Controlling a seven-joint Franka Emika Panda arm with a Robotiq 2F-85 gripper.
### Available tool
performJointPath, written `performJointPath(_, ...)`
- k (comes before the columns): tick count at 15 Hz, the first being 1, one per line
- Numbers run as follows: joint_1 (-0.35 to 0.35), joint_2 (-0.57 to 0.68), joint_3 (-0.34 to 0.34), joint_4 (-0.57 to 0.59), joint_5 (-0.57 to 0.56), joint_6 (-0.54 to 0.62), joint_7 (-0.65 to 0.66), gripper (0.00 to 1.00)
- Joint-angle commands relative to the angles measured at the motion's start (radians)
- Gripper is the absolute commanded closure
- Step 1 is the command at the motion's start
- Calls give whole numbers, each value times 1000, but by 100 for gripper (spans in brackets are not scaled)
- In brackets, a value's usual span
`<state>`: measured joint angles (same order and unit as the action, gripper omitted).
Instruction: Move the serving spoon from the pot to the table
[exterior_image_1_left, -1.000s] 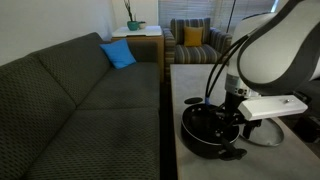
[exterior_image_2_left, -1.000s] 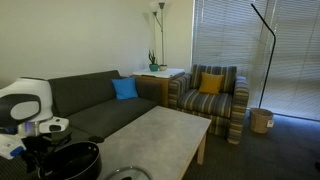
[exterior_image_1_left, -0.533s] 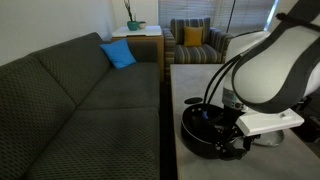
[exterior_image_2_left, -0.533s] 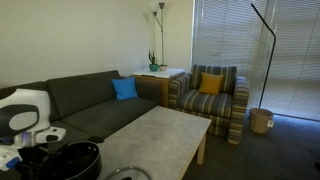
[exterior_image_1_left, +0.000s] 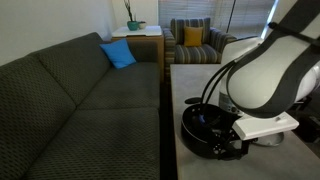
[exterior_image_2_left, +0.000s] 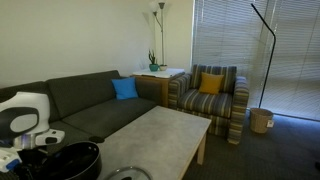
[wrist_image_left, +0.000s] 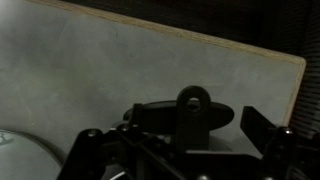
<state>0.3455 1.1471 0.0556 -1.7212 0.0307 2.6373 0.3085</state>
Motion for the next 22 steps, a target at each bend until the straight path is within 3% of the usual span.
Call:
performJointPath(1,2,19,-5,24,2,-18,-8,0)
performJointPath(15,64,-64,-51,-44,-24,-6,17,0)
performJointPath(22,31,-43,-37,-29,-16,2,-16,0)
